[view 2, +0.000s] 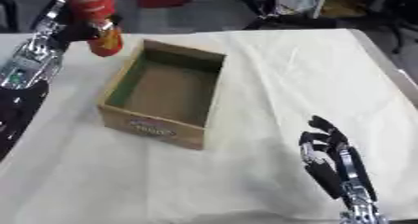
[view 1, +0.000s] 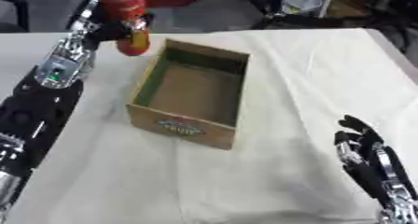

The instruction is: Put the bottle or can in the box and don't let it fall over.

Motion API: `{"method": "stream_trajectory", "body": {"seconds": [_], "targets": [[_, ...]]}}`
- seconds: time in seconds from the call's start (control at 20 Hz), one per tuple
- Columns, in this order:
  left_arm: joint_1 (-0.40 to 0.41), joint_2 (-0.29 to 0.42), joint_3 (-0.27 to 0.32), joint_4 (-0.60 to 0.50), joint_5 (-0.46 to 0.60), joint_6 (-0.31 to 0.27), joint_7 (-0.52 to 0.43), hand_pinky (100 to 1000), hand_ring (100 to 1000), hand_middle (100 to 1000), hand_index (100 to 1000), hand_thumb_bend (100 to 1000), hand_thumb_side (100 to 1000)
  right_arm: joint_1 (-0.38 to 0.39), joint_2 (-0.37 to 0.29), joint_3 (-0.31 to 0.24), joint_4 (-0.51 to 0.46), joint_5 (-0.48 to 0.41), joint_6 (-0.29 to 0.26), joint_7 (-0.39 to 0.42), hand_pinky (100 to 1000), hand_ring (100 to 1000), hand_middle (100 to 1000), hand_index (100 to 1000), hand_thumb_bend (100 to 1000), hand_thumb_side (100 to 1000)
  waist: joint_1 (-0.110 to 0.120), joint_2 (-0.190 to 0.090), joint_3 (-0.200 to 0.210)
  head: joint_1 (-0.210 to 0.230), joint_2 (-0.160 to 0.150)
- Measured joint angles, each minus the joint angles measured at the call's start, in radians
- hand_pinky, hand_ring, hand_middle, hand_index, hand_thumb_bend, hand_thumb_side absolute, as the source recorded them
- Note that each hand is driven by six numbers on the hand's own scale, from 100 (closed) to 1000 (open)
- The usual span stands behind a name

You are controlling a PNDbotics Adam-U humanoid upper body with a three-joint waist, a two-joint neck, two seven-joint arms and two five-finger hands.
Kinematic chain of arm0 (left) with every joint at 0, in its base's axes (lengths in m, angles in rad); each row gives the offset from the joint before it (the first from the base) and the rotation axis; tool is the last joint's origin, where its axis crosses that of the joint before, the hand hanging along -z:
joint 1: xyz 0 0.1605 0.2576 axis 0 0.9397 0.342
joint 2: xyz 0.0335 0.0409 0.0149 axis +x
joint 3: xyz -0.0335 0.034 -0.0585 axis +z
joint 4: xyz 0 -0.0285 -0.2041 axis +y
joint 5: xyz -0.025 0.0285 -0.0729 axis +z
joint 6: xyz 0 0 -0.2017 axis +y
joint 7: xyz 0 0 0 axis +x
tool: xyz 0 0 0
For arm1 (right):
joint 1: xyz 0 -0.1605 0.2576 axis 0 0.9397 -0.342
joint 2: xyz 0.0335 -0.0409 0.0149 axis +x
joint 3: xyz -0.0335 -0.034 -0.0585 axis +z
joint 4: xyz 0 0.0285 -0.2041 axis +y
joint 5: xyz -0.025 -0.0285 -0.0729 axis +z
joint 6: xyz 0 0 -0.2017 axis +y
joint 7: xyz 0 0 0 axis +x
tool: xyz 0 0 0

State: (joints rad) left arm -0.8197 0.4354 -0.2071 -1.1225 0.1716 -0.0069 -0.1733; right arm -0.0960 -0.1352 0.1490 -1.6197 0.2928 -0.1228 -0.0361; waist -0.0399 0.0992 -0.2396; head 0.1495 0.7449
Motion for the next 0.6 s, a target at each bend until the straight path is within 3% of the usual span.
{"method": "stream_trajectory", "body": {"seconds": [0.05, 0.1, 0.15, 0.2, 0.25, 0.35, 0.5, 0.6], "targets": [[0.000, -0.011, -0.014, 0.002, -0.004, 0.003, -0.024, 1000, 900, 502, 653, 543, 189, 0.000, 0.000, 0.000, 0.000, 0.000, 0.000, 0.000, 699, 778, 835, 918, 100, 621, 0.000, 0.000, 0.000, 0.000, 0.000], [0.000, -0.020, -0.025, 0.010, -0.018, 0.002, -0.049, 1000, 955, 666, 781, 721, 375, 0.000, 0.000, 0.000, 0.000, 0.000, 0.000, 0.001, 699, 778, 835, 918, 100, 621, 0.000, 0.000, 0.000, 0.000, 0.000], [0.001, -0.028, -0.036, 0.019, -0.043, -0.003, -0.074, 1000, 981, 756, 847, 763, 425, 0.000, 0.000, 0.000, 0.000, 0.000, 0.000, 0.001, 699, 778, 835, 918, 100, 620, 0.000, 0.000, -0.001, 0.000, 0.000], [0.005, -0.035, -0.042, 0.029, -0.076, -0.011, -0.095, 1000, 987, 776, 864, 771, 437, 0.000, 0.000, 0.000, 0.000, 0.000, 0.000, 0.001, 699, 778, 835, 918, 100, 620, 0.000, -0.001, -0.001, -0.001, 0.000], [0.012, -0.041, -0.045, 0.038, -0.113, -0.022, -0.111, 1000, 1000, 885, 948, 860, 533, 0.000, 0.000, 0.000, 0.000, 0.000, 0.000, 0.001, 699, 778, 835, 918, 100, 621, 0.001, -0.001, -0.001, -0.002, 0.000], [0.027, -0.048, -0.044, 0.050, -0.186, -0.043, -0.121, 1000, 1000, 952, 990, 975, 644, -0.001, 0.000, 0.000, 0.000, 0.000, 0.000, 0.001, 699, 778, 835, 918, 100, 622, 0.001, -0.001, 0.000, -0.003, 0.000], [0.062, -0.050, -0.032, 0.043, -0.264, -0.066, -0.089, 1000, 1000, 986, 1000, 1000, 742, -0.001, 0.000, 0.000, 0.000, 0.000, 0.000, 0.001, 699, 778, 836, 918, 100, 620, 0.001, -0.001, 0.008, -0.008, 0.000], [0.099, -0.049, -0.016, 0.010, -0.277, -0.069, -0.049, 1000, 1000, 980, 1000, 1000, 716, -0.001, 0.000, 0.000, 0.000, 0.000, 0.000, 0.000, 699, 778, 836, 918, 100, 619, 0.001, -0.001, 0.015, -0.012, 0.000]]}}
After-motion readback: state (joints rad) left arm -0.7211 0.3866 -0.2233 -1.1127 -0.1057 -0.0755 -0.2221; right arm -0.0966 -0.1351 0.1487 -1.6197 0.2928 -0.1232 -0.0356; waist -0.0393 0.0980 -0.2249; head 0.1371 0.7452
